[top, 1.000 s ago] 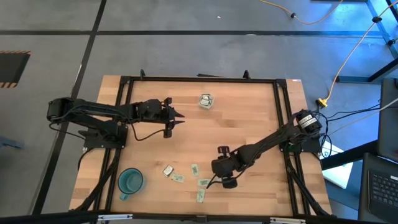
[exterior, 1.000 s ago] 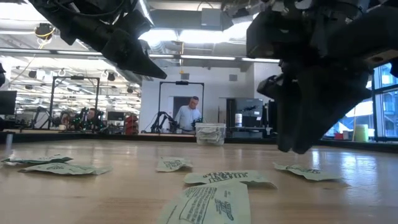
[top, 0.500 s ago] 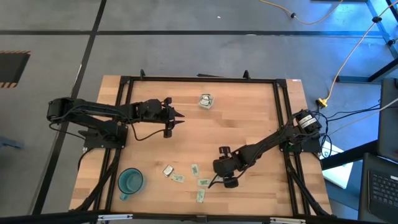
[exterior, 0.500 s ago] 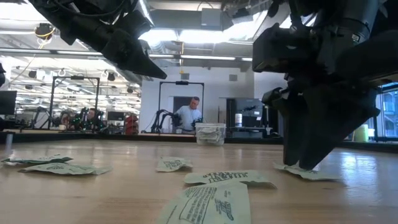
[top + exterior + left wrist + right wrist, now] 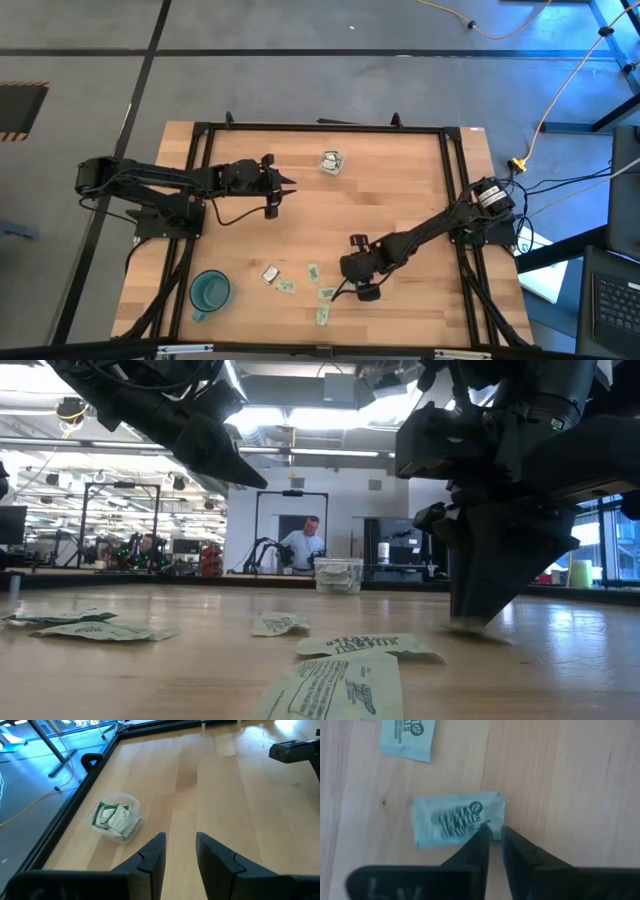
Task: Pick and place items into bin
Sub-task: Put the light green stevia packet into the transparent bin
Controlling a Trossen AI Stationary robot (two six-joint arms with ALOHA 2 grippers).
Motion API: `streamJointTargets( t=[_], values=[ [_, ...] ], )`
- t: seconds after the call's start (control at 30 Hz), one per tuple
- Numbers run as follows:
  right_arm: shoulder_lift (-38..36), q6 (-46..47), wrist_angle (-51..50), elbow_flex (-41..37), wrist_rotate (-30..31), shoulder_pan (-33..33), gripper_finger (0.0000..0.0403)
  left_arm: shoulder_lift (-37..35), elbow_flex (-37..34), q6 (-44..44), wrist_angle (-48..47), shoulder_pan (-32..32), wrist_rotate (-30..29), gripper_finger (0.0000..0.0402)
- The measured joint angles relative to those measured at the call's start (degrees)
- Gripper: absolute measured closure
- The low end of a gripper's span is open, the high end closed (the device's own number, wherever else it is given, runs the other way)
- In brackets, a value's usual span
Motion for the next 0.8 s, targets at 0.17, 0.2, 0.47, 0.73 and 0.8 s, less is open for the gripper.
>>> streamJointTargets(
  t=[0.17, 0.2, 0.47, 0.73, 0.8],
  values=[
    [0.0, 0.1, 0.0, 0.0, 0.1, 0.0, 0.0396, 0.0, 0.0, -0.1, 0.0, 0.0, 0.0, 0.0300],
    [0.0, 0.1, 0.0, 0.0, 0.1, 0.0, 0.0398, 0.0, 0.0, -0.1, 0.0, 0.0, 0.0, 0.0300],
    [0.6, 1.7, -6.0, 5.0, -0.5, -1.0, 0.0400, 0.0, 0.0, -0.1, 0.0, 0.0, 0.0, 0.0300],
    [0.9, 1.3, -13.4, 11.2, -0.2, -0.9, 0.0402, 0.0, 0.0, -0.1, -0.1, 0.0, 0.0, 0.0300],
    [0.9, 1.2, -15.4, 13.0, 0.2, -1.0, 0.0402, 0.0, 0.0, -0.1, -0.3, 0.0, 0.0, 0.0300]
  ],
)
